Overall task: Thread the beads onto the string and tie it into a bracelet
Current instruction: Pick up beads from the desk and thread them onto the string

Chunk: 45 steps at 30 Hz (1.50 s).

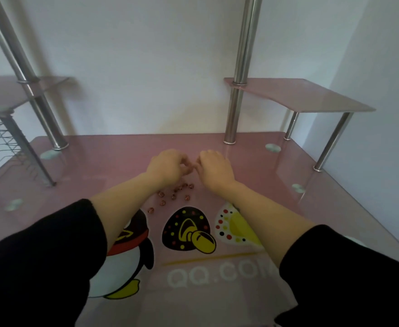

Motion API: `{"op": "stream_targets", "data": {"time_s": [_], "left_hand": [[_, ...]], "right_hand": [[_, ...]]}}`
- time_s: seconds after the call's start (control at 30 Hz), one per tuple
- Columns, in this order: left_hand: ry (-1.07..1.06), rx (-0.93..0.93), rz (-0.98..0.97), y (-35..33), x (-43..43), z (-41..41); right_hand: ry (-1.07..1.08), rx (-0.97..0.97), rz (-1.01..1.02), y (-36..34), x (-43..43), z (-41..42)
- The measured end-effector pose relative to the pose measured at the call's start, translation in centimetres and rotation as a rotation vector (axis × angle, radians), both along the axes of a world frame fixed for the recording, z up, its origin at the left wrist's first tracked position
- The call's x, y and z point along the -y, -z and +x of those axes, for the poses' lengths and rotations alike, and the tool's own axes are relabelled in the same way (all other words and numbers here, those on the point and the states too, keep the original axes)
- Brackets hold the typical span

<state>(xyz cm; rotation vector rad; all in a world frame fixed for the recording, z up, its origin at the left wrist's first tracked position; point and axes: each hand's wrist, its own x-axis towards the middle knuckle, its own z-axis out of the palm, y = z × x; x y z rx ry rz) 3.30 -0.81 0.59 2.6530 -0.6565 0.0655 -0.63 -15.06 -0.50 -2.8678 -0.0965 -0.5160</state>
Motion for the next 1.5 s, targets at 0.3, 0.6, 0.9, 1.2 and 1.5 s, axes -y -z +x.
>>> {"op": "stream_targets", "data": {"time_s": [0.3, 0.6, 0.9, 1.2, 1.5], "left_hand": [[-0.067, -0.262, -0.276, -2.6, -3.2, -0.3], [-0.055, -0.211, -0.271, -4.1, -4.6, -1.9], [-0.052, -0.095, -0.236, -4.1, -4.8, -2.7], [-0.117, -0.144, -0.106, -1.6, -6.2, -1.9], [-0.184, -0.230, 0.021, -0.7, -5.5, -1.3]], "right_hand": [[0.010, -0.040, 0.250, -1.9, -1.1, -1.0], [-0.103, -0.131, 0.314, -2.8, -1.9, -1.9], [-0.219, -0.252, 0.525, -3.9, -4.0, -2.6], [-0.132, -0.175, 0.457, -2.5, -4.3, -1.9], [-0.148, -0.175, 0.383, -1.2, -4.3, -0.9]]}}
